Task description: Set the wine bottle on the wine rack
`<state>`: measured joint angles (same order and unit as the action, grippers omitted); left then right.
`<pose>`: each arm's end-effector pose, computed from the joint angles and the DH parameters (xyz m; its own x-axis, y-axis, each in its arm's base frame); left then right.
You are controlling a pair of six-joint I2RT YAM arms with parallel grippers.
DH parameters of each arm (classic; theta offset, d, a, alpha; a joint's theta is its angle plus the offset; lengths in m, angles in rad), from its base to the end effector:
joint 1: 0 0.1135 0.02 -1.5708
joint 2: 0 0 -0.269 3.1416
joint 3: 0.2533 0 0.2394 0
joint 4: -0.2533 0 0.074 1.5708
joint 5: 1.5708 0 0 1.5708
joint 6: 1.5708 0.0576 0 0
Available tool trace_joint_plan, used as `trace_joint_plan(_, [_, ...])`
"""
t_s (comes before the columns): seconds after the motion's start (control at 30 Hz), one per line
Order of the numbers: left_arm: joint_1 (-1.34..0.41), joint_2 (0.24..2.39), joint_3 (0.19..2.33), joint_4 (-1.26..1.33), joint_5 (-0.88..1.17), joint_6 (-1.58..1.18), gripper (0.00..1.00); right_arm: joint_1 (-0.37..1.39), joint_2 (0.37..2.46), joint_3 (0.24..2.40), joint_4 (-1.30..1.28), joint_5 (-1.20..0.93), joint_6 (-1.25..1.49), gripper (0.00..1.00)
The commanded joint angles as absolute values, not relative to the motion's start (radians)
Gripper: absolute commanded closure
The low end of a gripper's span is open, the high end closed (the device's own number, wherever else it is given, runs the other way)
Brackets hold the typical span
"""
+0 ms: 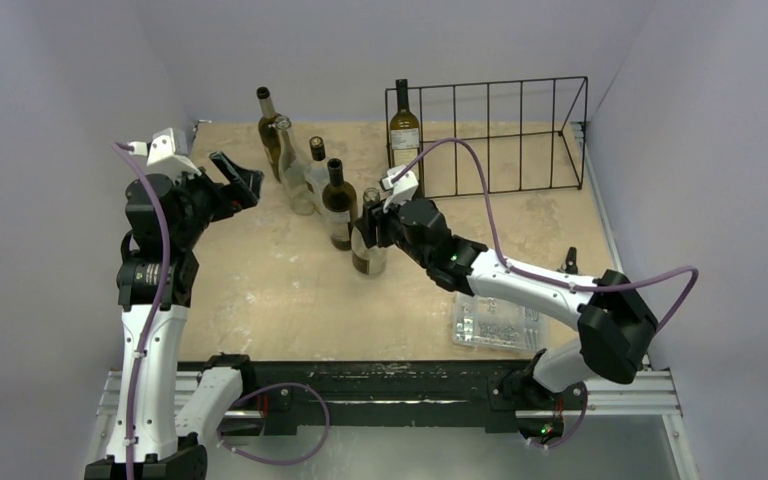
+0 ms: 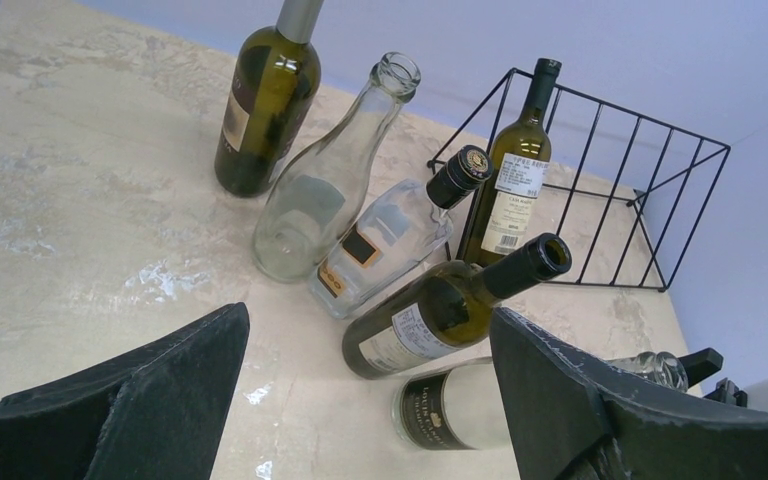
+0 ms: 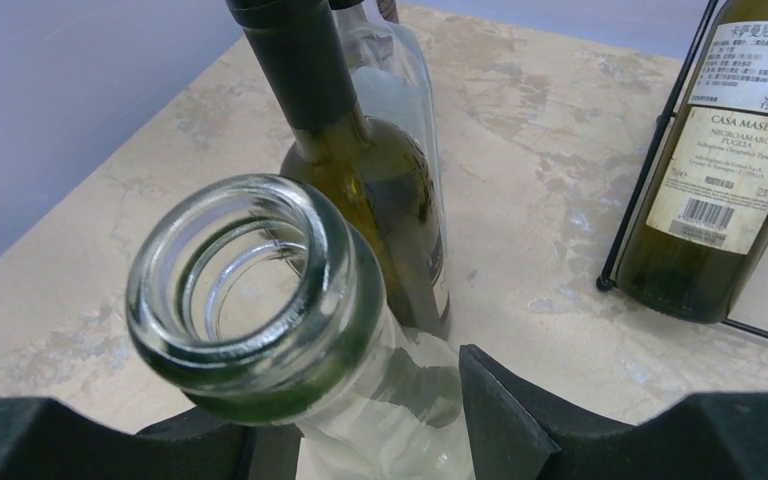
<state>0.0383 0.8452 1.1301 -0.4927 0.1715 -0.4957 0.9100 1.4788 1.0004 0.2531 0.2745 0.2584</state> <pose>0.1752 -0.0031 0.4105 -0.2428 -0.4783 -0.8440 0.0155 0.8680 -0.4964 0.2301 0.2705 0.2990 -0.2853 0.0338 -0.9578 -0.5429 0.8179 0.1905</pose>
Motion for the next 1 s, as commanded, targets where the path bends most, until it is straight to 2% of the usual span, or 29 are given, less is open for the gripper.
trace_joint_plan(0.0, [0.046,0.836,1.137,-0.462,0.185,-0.501,0.1,0.914,1.398,1.051,0.275,0.322,0.274,0.96])
trace_joint_plan(0.03, [0.046,0.833,1.131,-0.453,0.183,-0.504,0.1,0.913,1.396,1.059,0.265,0.328,0.279,1.0])
trace_joint_plan(0.4, [0.046,0.837,1.135,-0.457,0.182,-0.503,0.11,0.895,1.351,1.107,0.179,0.427,0.267,1.0])
trace_joint_plan(0.97, [0.048,0.845,1.14,-0.464,0.179,-0.5,0.11,0.647,1.34,1.224,0.054,0.42,0.225,1.0])
